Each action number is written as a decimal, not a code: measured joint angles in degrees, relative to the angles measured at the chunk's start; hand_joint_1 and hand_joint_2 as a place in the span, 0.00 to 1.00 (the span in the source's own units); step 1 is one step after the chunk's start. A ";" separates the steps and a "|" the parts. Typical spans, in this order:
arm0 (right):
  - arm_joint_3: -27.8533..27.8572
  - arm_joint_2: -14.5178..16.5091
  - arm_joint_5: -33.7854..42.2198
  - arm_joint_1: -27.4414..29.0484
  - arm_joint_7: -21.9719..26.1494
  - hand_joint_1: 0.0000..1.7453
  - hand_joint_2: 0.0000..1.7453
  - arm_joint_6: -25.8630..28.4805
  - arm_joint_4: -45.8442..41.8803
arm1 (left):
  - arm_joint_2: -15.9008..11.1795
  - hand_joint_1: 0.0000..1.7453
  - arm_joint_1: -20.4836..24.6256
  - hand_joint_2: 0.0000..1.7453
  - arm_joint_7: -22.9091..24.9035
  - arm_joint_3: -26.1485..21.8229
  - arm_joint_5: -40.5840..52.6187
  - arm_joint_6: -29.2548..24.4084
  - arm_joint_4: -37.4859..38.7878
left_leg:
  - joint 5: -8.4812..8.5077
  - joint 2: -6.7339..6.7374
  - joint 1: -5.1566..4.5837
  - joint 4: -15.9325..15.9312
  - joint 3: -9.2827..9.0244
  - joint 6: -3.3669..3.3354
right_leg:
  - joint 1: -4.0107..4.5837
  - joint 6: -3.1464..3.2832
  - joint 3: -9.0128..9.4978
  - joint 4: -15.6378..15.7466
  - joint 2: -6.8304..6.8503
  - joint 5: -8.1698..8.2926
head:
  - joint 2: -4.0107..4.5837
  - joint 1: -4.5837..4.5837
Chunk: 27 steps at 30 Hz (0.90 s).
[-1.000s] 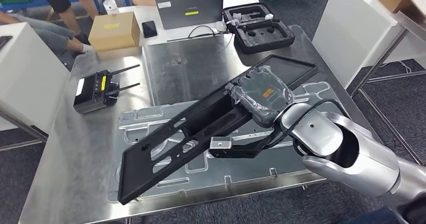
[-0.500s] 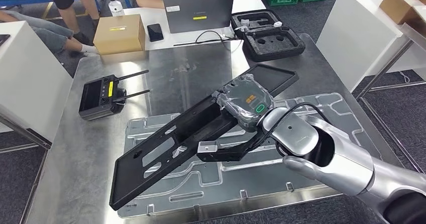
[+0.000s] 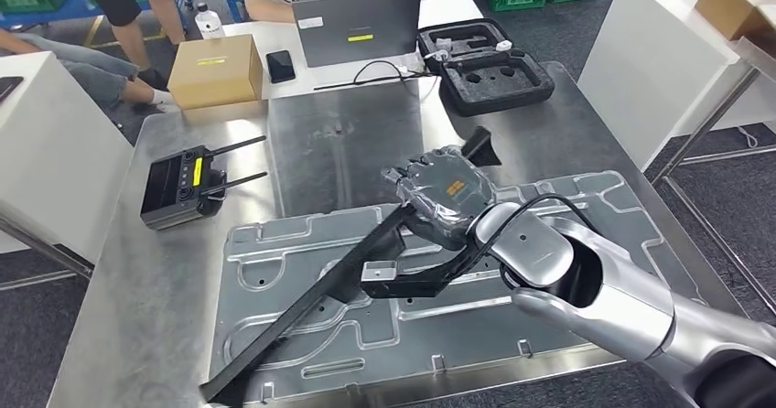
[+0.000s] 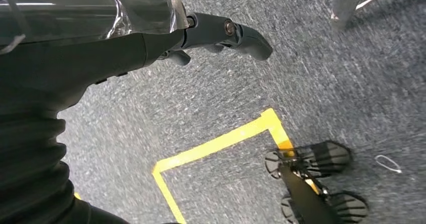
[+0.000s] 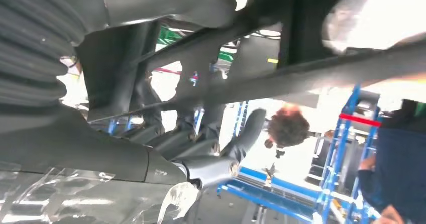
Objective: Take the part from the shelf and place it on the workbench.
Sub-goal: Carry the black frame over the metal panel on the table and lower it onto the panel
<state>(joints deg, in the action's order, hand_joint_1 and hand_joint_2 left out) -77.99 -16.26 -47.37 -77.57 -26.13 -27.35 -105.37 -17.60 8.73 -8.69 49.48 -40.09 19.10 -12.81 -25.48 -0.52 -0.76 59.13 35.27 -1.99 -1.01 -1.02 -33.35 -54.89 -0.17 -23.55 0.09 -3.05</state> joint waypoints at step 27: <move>8.15 -11.91 4.67 2.03 -11.22 0.00 0.00 -1.28 0.44 | 0.39 0.00 -0.53 0.00 -0.81 -2.33 -2.06 3.37 0.03 | 1.19 0.01 0.02 -4.05 -3.46 -0.85 | -0.45 -1.88 -0.57 -0.89 -0.26 -0.28 | 0.00 0.04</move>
<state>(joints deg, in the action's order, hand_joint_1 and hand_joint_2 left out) -69.83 -28.16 -42.69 -75.54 -37.35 -28.63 -104.93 -17.21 8.20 -9.50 47.16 -42.16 22.47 -12.78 -24.29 -0.51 -0.74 55.08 31.82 -2.84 -1.45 -2.91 -33.92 -55.78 -0.43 -23.83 0.09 -3.01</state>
